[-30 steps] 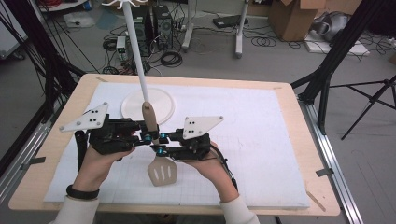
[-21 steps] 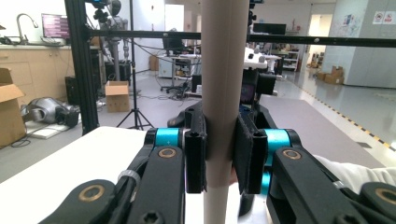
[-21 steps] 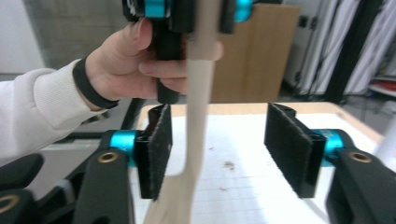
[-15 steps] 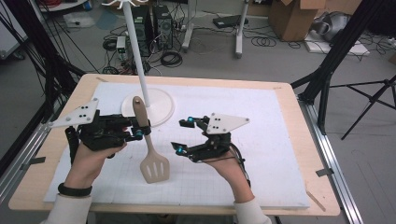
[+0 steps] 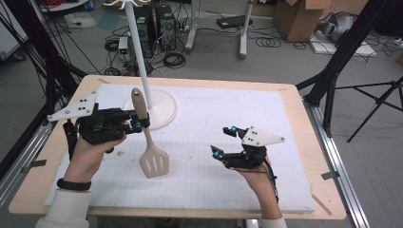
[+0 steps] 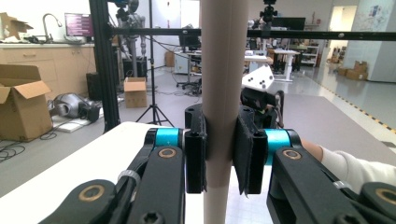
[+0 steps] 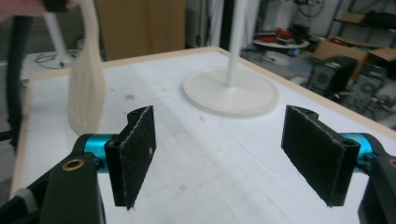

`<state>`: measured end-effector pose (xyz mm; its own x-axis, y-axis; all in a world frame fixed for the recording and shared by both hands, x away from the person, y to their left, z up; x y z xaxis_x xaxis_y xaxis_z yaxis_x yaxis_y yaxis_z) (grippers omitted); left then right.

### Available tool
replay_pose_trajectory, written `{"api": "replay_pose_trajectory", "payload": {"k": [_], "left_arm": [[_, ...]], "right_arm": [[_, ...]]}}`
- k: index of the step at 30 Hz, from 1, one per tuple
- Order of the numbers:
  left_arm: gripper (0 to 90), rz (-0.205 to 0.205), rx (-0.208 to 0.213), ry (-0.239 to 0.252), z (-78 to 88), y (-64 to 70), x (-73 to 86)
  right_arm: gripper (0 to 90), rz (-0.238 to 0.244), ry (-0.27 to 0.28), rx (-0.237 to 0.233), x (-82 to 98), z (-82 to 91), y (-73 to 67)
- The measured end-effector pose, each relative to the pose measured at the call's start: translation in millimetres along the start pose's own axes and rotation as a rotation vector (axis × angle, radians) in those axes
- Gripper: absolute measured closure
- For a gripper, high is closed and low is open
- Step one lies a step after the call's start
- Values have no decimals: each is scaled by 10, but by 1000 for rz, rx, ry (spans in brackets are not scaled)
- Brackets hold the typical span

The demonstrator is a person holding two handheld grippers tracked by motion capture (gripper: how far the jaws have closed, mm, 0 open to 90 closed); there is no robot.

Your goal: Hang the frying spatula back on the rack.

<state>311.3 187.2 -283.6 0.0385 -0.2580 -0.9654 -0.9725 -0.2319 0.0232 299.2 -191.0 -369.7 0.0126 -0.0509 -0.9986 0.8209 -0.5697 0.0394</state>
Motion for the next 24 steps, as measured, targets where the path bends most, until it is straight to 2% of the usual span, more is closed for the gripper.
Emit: {"api": "replay_pose_trajectory", "payload": {"k": [4, 9, 16, 19, 24], "left_arm": [[759, -11, -9, -2, 1, -27, -29], [759, -21, -16, -7, 19, -60, -83], [758, -27, -28, 3, 50, -76, -121], [758, -24, -31, -3, 41, -89, -135], [758, -31, -36, -5, 32, -96, -161]], "right_arm": [[251, -11, 10, 41, 89, 135, 58], [251, -34, 34, 71, 156, 247, 109], [250, -53, 27, 87, 197, 318, 136], [251, -51, 48, 91, 190, 355, 160], [252, -63, 51, 99, 186, 401, 169]]}}
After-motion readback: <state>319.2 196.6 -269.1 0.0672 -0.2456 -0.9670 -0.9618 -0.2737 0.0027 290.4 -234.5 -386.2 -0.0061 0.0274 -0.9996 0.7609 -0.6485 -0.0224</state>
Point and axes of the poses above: each handheld gripper's, and its own axes: z roughly backward along the jaws, x roughly out of its underside, y roughly to its right, the point moved 2 cm from there along -z, roughly forward along the jaws, and after that the axes turned 13 degrees about y, right-handed, at the moved point
